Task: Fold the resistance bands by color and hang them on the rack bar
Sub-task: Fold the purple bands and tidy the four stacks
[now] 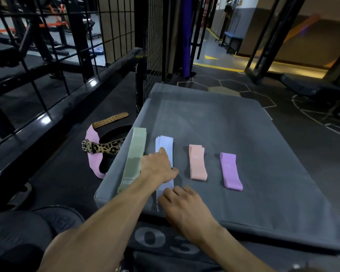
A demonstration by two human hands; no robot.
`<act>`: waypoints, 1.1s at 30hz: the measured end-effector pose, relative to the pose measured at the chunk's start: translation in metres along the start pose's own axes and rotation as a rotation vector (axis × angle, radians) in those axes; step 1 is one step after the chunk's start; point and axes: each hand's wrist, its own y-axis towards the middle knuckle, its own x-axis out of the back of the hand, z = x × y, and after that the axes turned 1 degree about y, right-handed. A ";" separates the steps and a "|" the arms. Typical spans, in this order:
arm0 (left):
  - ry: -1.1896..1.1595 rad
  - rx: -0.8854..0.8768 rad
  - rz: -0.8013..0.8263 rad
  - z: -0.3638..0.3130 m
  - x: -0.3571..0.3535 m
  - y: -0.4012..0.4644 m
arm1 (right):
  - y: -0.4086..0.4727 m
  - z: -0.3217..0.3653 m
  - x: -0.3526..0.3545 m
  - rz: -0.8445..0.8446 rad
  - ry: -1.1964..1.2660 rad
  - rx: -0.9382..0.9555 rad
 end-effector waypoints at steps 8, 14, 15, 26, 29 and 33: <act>0.052 -0.006 0.003 0.000 0.003 -0.001 | -0.005 0.000 0.002 0.033 0.010 -0.022; 0.060 -0.011 -0.017 0.001 -0.001 0.003 | -0.006 0.002 0.003 0.027 0.024 -0.023; 0.061 -0.011 -0.021 0.001 -0.002 0.005 | -0.007 0.002 0.002 0.027 0.023 -0.022; 0.051 -0.009 -0.008 0.002 0.000 0.010 | -0.010 -0.001 0.001 -0.011 0.041 -0.044; 0.073 -0.010 0.029 0.004 0.000 0.010 | -0.010 -0.001 0.001 0.003 0.060 -0.048; 0.045 -0.120 0.017 0.011 0.007 0.012 | -0.011 -0.001 0.001 0.021 0.070 -0.049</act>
